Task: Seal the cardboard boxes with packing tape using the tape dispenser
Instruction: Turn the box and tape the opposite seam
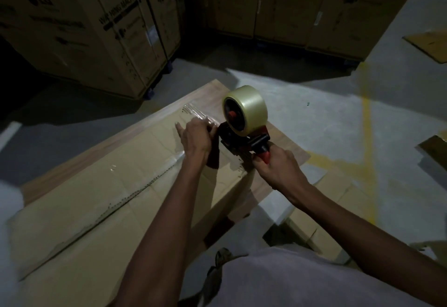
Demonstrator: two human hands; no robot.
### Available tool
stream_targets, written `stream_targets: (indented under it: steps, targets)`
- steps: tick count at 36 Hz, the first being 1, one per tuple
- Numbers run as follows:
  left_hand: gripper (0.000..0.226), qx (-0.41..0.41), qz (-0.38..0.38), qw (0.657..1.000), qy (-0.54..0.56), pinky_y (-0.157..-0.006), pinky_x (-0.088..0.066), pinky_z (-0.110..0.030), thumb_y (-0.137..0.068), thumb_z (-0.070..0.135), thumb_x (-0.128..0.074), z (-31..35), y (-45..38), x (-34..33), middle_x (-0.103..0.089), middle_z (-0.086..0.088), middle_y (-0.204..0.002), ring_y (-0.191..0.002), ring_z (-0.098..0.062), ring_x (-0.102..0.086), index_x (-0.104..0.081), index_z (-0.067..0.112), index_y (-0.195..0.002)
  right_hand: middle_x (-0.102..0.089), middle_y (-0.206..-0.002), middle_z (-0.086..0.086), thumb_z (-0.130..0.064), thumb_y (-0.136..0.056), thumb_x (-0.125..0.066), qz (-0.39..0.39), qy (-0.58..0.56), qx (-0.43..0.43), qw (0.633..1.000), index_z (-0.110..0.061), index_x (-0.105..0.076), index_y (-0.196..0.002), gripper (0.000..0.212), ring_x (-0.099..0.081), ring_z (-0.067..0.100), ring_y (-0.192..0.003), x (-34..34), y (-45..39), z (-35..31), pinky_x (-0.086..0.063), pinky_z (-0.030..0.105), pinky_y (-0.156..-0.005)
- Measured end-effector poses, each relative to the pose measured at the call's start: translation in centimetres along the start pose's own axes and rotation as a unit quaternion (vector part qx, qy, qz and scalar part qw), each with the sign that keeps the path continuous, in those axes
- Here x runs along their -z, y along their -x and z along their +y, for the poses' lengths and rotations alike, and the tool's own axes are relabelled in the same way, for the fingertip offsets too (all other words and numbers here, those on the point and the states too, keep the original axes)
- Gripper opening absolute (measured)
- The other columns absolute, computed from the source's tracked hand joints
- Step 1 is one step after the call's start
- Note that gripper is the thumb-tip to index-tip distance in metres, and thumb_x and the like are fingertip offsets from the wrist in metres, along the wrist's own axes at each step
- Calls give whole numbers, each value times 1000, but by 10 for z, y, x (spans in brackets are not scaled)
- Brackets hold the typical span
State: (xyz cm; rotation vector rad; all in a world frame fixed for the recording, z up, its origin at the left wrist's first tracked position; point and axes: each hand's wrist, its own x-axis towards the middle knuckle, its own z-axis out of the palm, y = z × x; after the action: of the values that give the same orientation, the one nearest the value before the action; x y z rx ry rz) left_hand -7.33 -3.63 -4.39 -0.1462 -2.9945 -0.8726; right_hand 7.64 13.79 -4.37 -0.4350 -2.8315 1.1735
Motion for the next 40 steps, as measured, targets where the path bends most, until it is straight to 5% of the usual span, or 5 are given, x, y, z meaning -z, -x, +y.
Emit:
stream_targets:
  steps: [3, 7, 12, 19, 40]
  targets:
    - [23, 40, 18, 998, 35, -122, -12, -54, -96, 37, -65, 0, 4, -3, -74, -8, -106, -109, -28, -65, -78, 18, -95, -59, -74, -4, -52, -83, -48, 0, 7, 12, 1000, -30, -55, -97, 27, -56, 12, -62, 0, -3, 5, -35, 28, -48]
    - [21, 87, 31, 995, 23, -121, -11, -56, -95, 37, -65, 7, -1, -3, -75, -4, -94, -105, -27, -66, -77, 21, -88, -64, -76, 1, -49, -88, -52, -28, -10, 5, 1000, -29, -57, -101, 25, -63, 22, -61, 7, -9, 4, -59, 44, -54]
    - [31, 125, 42, 991, -11, -120, -9, -58, -95, 45, -64, 13, -1, -1, -72, -6, -85, -102, -30, -67, -75, 20, -82, -65, -81, 6, -50, -87, -50, -56, -21, 10, 998, -29, -55, -95, 23, -66, 25, -61, 18, -12, -1, -55, 36, -41]
    - [30, 154, 49, 987, -5, -121, 0, -58, -94, 45, -66, 20, 3, -1, -76, -5, -94, -107, -25, -67, -78, 18, -89, -64, -86, 7, -45, -93, -50, -69, -16, 22, 997, -24, -55, -102, 23, -66, 30, -73, 26, -2, 5, -62, 52, -64]
    - [24, 87, 56, 995, 3, -123, -5, -58, -100, 32, -62, 28, 38, -19, -69, -9, -129, -133, -27, -53, -77, 19, -114, -64, -83, 7, -49, -92, -52, -56, -52, 4, 997, -21, -57, -102, 30, -67, 30, -71, 30, 16, 23, -62, 51, -64]
